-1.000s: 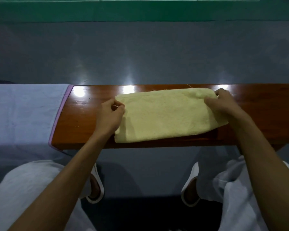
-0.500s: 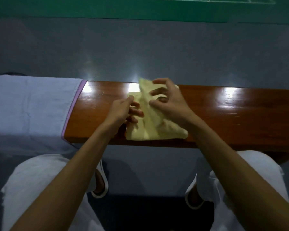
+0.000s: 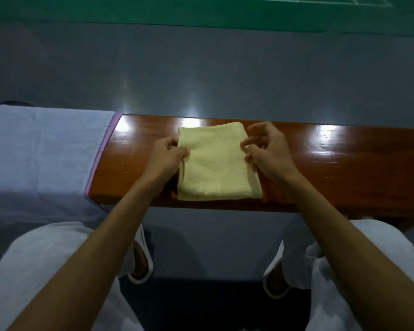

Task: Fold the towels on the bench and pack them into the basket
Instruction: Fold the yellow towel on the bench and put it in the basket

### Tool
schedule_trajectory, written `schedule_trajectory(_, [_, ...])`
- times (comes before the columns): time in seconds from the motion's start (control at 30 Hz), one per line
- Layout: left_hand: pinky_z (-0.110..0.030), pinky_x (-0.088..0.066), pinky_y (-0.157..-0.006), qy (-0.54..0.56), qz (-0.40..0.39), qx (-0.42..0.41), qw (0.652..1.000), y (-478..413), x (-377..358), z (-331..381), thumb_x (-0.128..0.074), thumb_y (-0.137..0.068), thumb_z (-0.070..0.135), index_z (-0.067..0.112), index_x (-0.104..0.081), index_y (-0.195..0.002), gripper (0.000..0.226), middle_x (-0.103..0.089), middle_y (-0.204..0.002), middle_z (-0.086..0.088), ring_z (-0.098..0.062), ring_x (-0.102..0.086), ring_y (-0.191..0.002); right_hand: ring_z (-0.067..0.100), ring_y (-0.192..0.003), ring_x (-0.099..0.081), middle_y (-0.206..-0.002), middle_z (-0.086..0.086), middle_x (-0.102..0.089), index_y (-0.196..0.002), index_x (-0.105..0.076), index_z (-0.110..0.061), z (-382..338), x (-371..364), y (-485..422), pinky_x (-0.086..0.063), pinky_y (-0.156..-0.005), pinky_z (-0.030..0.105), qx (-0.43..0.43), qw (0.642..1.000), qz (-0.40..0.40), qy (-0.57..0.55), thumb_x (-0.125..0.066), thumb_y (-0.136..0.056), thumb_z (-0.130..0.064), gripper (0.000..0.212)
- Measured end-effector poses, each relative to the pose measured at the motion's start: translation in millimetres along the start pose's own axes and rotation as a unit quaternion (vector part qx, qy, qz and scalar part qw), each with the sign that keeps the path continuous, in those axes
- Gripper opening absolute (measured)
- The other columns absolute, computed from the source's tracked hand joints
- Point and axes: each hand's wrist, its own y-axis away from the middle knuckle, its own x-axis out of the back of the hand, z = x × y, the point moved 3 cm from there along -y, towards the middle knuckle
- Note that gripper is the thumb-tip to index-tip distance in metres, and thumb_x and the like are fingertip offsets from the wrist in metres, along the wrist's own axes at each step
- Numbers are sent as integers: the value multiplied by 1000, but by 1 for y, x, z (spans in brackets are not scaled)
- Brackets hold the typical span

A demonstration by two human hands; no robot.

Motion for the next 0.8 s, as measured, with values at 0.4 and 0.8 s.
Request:
schedule_trajectory(0.4, [-44,-23,-124,-426,24,-310,849,12,-34,-5,-26,-108,52,19,-32,-157,59,-31,-164,-4,-23,-23,-153,25,-155,-18,-166,9,-26,-158,-27,-11,-4,-54,8,-21,-125,43,204,899,-41,385,-46,-104,-34,62])
schedule_trajectory(0.8, [-51,6,-127,-503,-28,-216,836,-1,-44,-30,1,-101,68,18,11,-163,80,17,-171,-1,-16,20,-156,23,-156,18,-170,6,16,-162,8,-11,28,-58,-2,1,-128,48,85,870,-98,476,-13,-104,-59,78])
